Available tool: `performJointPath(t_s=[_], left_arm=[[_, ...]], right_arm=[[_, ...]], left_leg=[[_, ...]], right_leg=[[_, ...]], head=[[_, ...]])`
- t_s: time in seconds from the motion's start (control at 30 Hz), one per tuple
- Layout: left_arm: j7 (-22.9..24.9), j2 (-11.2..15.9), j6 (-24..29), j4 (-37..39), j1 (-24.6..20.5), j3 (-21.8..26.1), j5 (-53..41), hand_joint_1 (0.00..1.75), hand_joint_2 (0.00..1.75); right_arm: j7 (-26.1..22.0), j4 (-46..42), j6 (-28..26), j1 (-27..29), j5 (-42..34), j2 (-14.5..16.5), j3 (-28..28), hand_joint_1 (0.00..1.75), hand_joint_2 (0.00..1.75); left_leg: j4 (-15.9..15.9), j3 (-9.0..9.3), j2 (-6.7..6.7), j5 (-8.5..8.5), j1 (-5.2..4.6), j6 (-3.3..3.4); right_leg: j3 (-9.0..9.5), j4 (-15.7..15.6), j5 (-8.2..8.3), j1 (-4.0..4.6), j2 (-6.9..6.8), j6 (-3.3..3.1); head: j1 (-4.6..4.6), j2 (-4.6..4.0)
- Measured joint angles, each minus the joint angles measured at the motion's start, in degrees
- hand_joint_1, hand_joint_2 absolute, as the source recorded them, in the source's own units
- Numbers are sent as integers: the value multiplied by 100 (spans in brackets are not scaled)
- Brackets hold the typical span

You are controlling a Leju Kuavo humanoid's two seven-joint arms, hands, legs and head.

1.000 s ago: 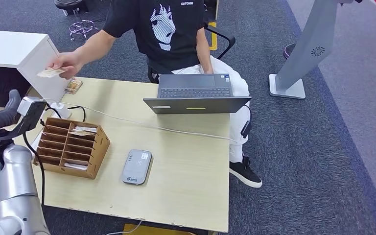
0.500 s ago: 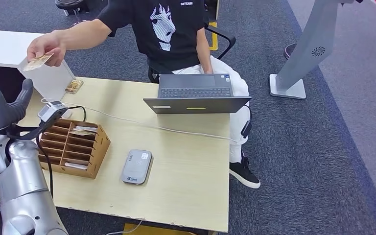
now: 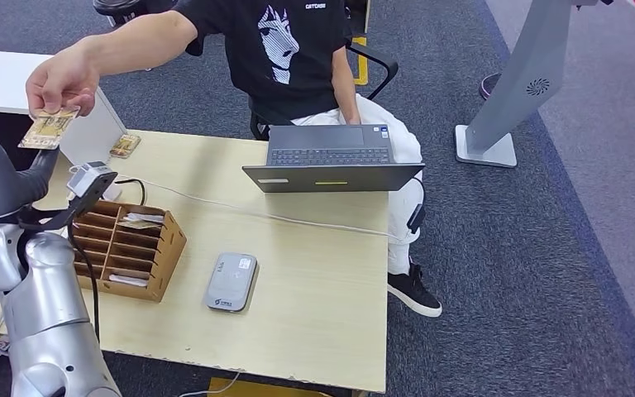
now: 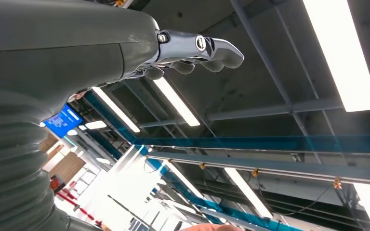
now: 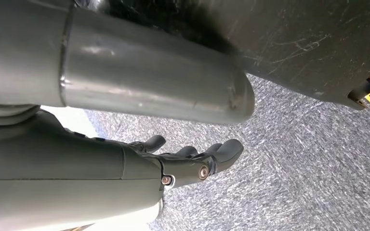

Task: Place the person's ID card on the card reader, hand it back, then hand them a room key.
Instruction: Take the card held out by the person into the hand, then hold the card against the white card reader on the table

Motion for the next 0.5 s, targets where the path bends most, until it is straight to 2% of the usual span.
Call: performJointPath(t_s=[0.07, 0.1, 0.13, 0.2, 0.5], left_arm=[[-41, -13, 0, 0, 16, 0, -21, 58, 175], [-52, -18, 0, 0, 26, 0, -26, 102, 175], [-59, -22, 0, 0, 39, 0, -26, 135, 175], [-62, -27, -1, 0, 70, 0, -13, 175, 175], [-49, -45, -2, 9, 192, 0, 3, 175, 175]], right_arm=[[-28, 0, 13, -1, -27, -7, 0, 0, 0], [-42, 0, 17, -1, -33, -10, 0, 0, 0], [-54, 1, 21, -2, -36, -15, 0, 0, 0], [-63, 2, 21, -2, -34, -21, 0, 0, 0], [-75, 4, 2, 0, -50, -39, 0, 0, 0]], left_leg=[[0, 0, 0, 0, 0, 0], [0, -1, 0, 0, 0, 0], [0, -1, 0, 0, 0, 0], [0, -1, 0, 0, 0, 0], [0, -2, 1, -1, 0, 0]], right_leg=[[0, 0, 0, 0, 0, 0], [0, 0, 0, 0, 0, 0], [0, 0, 0, 0, 0, 0], [0, 0, 0, 0, 0, 0], [-3, 0, -1, 0, 1, 0]], head=[[1, 0], [1, 0], [1, 0], [1, 0], [0, 0]])
